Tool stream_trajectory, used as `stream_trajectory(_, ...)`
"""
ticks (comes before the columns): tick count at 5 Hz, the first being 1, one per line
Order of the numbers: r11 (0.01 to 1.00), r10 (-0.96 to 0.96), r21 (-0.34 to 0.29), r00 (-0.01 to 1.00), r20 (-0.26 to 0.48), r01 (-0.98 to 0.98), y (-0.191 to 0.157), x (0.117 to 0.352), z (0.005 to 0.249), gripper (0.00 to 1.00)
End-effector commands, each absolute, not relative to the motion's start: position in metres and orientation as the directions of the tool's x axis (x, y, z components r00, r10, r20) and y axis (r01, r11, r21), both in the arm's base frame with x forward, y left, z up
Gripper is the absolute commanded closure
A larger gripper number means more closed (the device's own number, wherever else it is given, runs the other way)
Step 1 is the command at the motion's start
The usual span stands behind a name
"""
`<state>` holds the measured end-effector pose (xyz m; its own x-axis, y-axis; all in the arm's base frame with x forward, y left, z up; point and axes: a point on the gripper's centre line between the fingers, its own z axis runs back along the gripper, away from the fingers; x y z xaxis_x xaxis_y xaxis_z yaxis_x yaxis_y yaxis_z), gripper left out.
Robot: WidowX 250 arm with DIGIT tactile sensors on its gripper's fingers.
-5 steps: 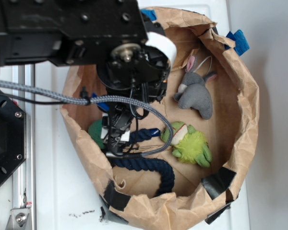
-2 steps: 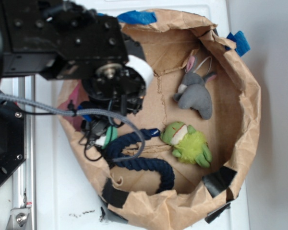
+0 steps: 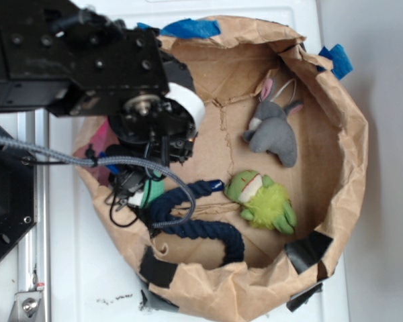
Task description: Grab the green ball.
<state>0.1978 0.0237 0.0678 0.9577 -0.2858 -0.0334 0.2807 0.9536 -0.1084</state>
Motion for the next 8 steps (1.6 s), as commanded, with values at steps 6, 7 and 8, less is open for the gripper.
stream_trajectory(6,0.923,-0.338,-0.186,0.941,0.023,0.336,-0.007,0.204,0.053,0.00)
stream_trajectory(7,0.917,-0.354,-0.205,0.935,-0.025,0.342,-0.012,0.209,0.040,0.00)
stream_trajectory(8,0.913,-0.369,-0.197,0.929,-0.028,0.356,-0.011,0.208,0.039,0.00)
